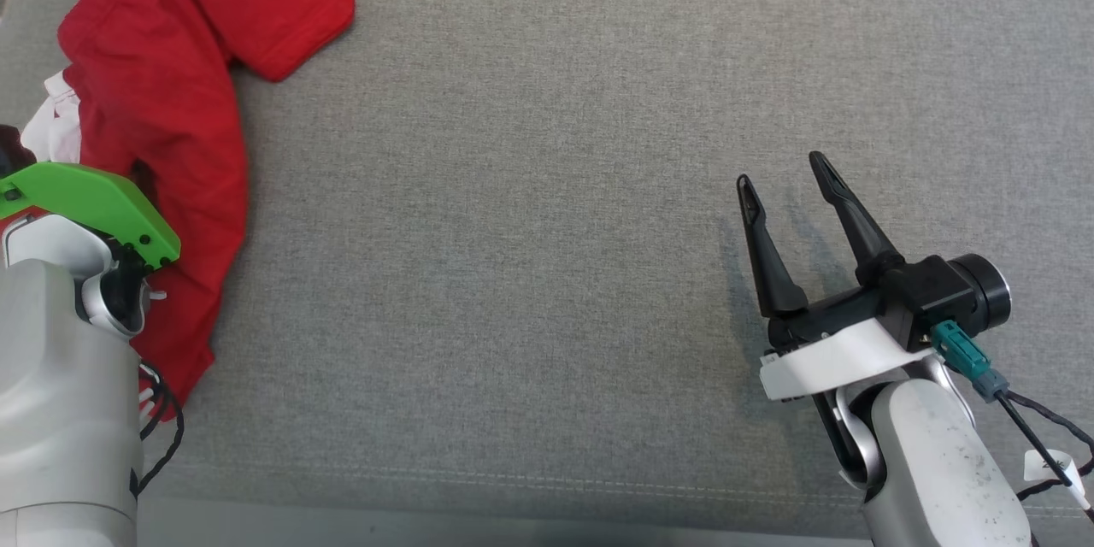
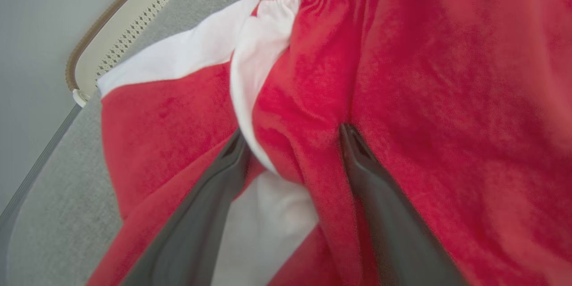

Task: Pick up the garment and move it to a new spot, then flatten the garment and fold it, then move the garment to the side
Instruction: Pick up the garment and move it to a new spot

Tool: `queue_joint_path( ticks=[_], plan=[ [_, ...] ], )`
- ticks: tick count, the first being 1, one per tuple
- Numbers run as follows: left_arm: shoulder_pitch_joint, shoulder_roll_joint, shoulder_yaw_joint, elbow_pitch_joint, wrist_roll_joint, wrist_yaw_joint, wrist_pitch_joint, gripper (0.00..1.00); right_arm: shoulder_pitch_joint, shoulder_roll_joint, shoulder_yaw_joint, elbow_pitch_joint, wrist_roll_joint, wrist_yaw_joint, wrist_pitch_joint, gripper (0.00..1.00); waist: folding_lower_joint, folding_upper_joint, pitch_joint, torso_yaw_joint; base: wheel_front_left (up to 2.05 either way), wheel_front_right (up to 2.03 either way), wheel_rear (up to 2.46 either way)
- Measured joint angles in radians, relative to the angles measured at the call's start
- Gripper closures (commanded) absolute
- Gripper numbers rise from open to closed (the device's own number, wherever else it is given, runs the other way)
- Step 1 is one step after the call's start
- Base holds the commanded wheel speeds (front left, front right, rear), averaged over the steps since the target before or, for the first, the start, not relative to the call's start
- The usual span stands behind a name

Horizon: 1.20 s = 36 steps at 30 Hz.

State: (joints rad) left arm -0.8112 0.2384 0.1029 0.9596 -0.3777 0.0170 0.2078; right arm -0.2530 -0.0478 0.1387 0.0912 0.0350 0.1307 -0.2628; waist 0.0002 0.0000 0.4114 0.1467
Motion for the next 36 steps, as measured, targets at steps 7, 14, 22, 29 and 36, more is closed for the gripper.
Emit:
queue_joint_path(
  ticks=[7,14,22,29,36],
  plan=[
    [-0.020,0.027,0.006,0.041,-0.012,-0.017,-0.015,0.58,-0.018,0.000,0.003,0.000,0.001,0.000,0.000,0.00,-0.0001,0.0000,0.023,-0.030,0.00,0.00,0.00],
    [-0.019,0.038,0.004,0.065,-0.016,-0.038,-0.098,1.00,-0.018,0.000,0.001,0.006,0.013,0.000,0.000,0.00,-0.0001,0.0000,0.011,-0.044,0.00,0.00,0.00],
    [-0.025,0.064,-0.053,0.053,0.018,-0.076,-0.137,1.00,-0.016,0.000,-0.010,0.015,0.026,0.000,0.000,0.00,-0.0001,0.0000,-0.033,-0.039,0.00,0.00,0.00],
    [-0.081,0.092,-0.134,-0.035,0.071,-0.109,-0.115,1.00,-0.008,0.000,0.002,0.021,0.055,0.000,0.000,0.00,-0.0002,0.0000,-0.089,-0.033,0.00,0.00,0.00],
    [-0.093,0.111,-0.204,-0.184,0.103,-0.128,-0.080,1.00,0.007,0.000,0.006,0.028,0.077,0.000,0.000,0.00,-0.0002,0.0000,-0.137,-0.046,0.00,0.00,0.00]
  ],
)
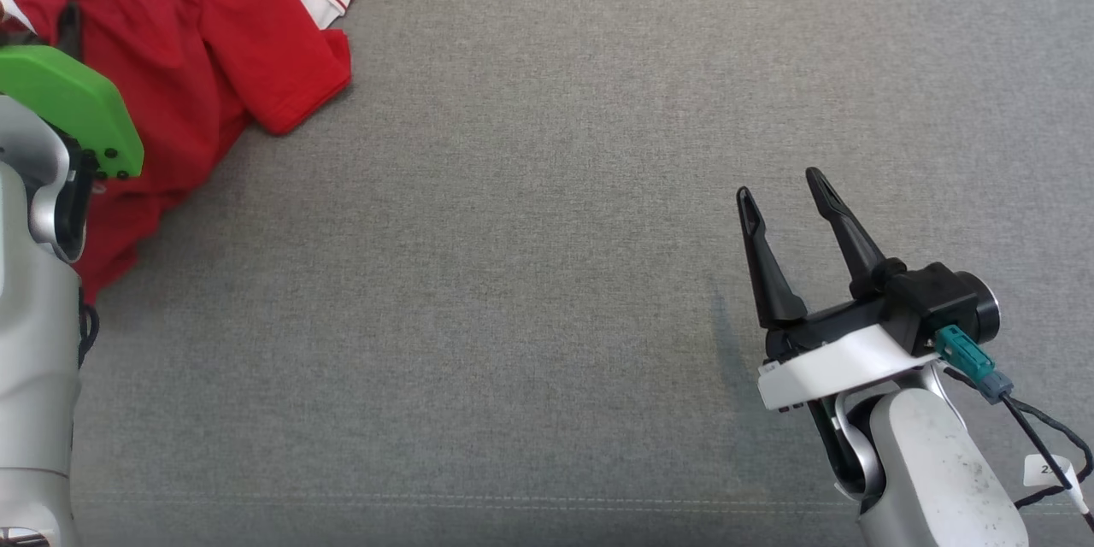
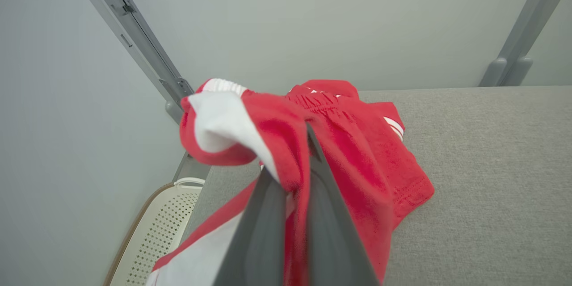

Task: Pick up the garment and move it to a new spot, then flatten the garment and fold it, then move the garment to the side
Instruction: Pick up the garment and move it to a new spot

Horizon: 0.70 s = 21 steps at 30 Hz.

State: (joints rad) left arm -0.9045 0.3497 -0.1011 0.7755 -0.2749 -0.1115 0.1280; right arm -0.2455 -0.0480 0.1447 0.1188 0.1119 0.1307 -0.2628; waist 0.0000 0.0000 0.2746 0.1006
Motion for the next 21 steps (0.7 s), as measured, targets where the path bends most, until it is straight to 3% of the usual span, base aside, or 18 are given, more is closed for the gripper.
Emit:
queue_joint_path(
  ticks=[11,16,21],
  plan=[
    [0.018,-0.006,-0.137,-0.313,0.099,-0.002,0.030,1.00,0.013,0.000,-0.004,-0.002,0.017,0.000,0.000,0.00,0.0000,0.0000,-0.030,-0.076,0.00,0.00,0.00],
    [0.038,-0.068,-0.227,-0.403,0.135,-0.003,0.035,1.00,0.015,0.000,-0.004,-0.003,0.019,0.000,0.000,0.00,0.0000,0.0000,-0.032,-0.119,0.00,0.00,0.00],
    [0.058,-0.159,-0.306,-0.360,0.146,-0.002,0.013,1.00,0.013,0.000,0.009,-0.005,0.038,0.000,0.000,0.00,0.0000,0.0000,-0.023,-0.167,0.00,0.00,0.00]
  ],
)
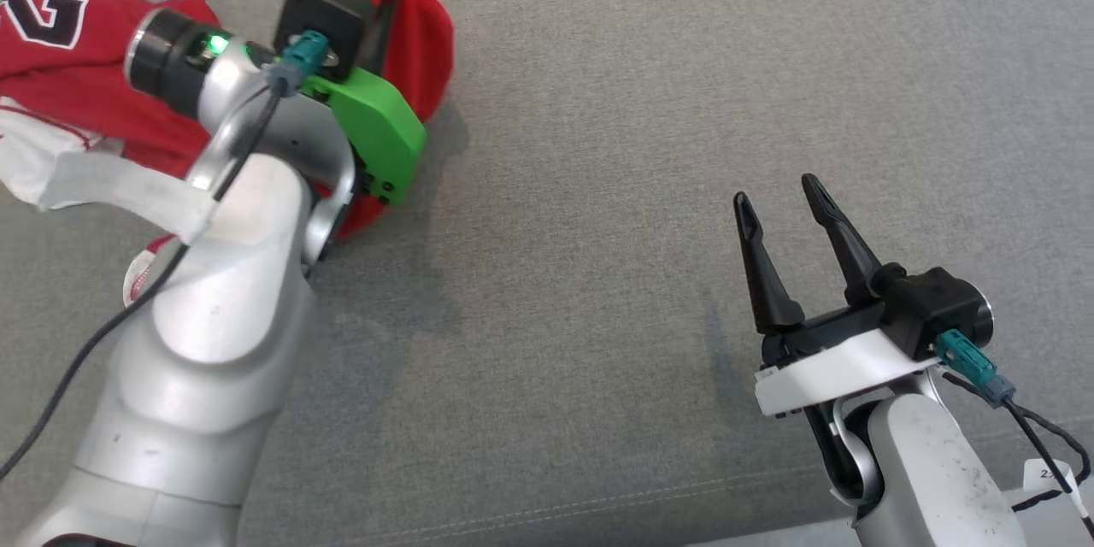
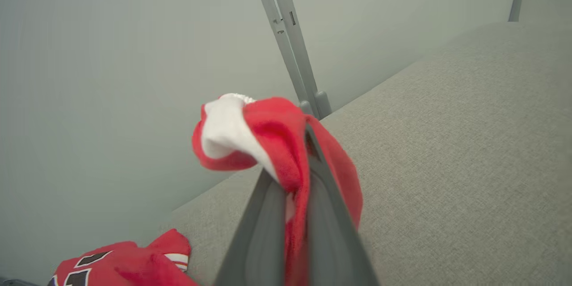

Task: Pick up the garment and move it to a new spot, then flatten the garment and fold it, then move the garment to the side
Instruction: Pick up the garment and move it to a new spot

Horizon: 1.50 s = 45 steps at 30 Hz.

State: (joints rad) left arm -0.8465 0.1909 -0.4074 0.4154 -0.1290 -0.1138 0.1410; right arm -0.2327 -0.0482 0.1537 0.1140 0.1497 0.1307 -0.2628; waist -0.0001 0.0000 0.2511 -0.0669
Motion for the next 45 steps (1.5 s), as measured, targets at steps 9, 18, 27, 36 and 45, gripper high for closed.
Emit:
queue_joint_path(
  ticks=[9,18,27,36,45],
  plan=[
    [-0.049,-0.105,-0.161,0.177,0.061,-0.006,-0.114,1.00,-0.004,-0.001,-0.001,-0.001,0.021,0.000,0.000,0.00,0.0000,0.0000,0.025,-0.104,0.00,0.00,0.00],
    [-0.170,-0.136,-0.328,0.290,0.093,-0.014,-0.188,1.00,-0.002,-0.001,-0.002,-0.005,0.043,0.000,0.000,0.00,0.0000,0.0000,0.048,-0.211,0.00,0.00,0.00],
    [-0.134,-0.143,-0.517,0.330,-0.020,-0.015,-0.201,1.00,0.002,-0.001,0.014,-0.001,0.054,0.000,0.000,0.00,0.0000,0.0000,0.068,-0.275,0.00,0.00,0.00],
    [-0.065,-0.142,-0.608,0.410,-0.148,0.006,-0.191,0.01,0.002,-0.001,0.023,0.011,0.067,0.000,0.000,0.00,0.0000,0.0000,0.083,-0.303,0.00,0.00,0.00],
    [-0.028,-0.142,-0.664,0.378,-0.304,0.037,-0.223,0.00,0.002,0.000,-0.002,0.030,0.058,0.000,0.000,0.00,0.0000,0.0000,0.057,-0.277,0.00,0.00,0.00]
  ],
)
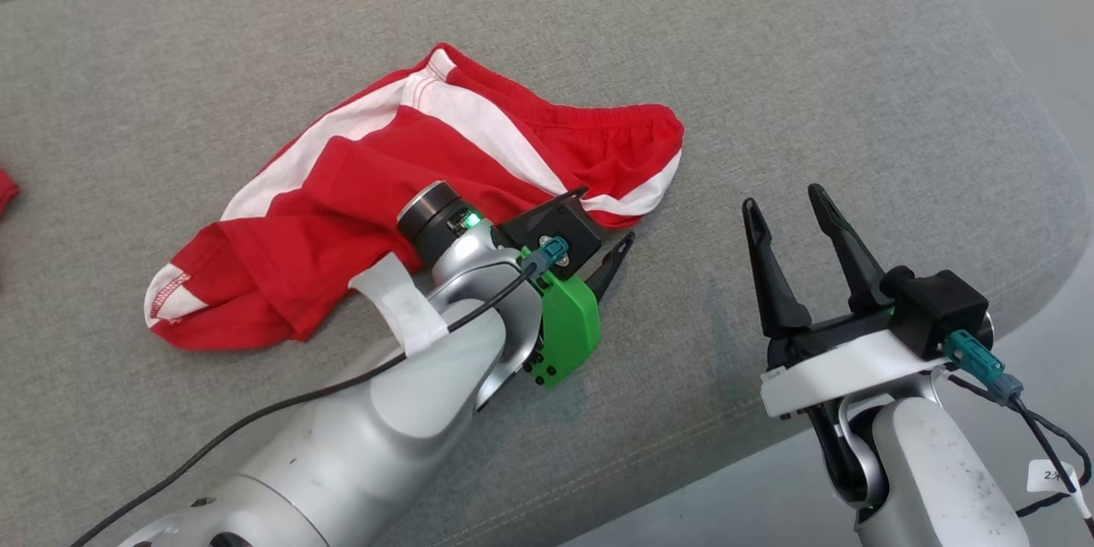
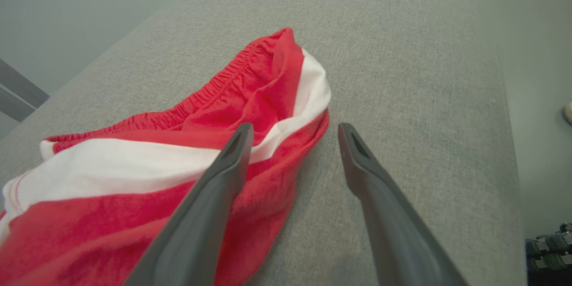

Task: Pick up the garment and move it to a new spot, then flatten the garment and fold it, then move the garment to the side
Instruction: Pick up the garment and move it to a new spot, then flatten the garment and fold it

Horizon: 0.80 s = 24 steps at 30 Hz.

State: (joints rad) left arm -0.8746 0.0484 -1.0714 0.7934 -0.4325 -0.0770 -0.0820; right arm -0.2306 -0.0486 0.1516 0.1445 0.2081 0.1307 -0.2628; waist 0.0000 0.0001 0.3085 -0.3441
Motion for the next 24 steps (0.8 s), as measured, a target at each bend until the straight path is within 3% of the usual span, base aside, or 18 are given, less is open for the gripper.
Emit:
queue_joint_path(
  ticks=[8,14,24],
  plan=[
    [0.017,0.000,0.001,-0.025,-0.107,0.049,-0.071,0.00,0.016,0.000,-0.036,0.007,-0.030,0.000,0.000,0.00,0.0000,0.0000,-0.036,0.066,0.00,0.00,0.00],
    [-0.015,0.001,0.045,0.030,-0.198,0.052,-0.048,0.00,0.019,0.000,-0.017,0.012,-0.035,0.000,0.000,0.00,0.0000,0.0000,-0.070,0.104,0.00,0.00,0.00],
    [-0.120,0.002,0.123,0.177,-0.301,0.043,0.031,0.00,0.000,0.000,0.015,0.003,-0.025,0.000,0.000,0.00,0.0000,0.0000,-0.043,0.070,0.00,0.00,0.00]
  ],
)
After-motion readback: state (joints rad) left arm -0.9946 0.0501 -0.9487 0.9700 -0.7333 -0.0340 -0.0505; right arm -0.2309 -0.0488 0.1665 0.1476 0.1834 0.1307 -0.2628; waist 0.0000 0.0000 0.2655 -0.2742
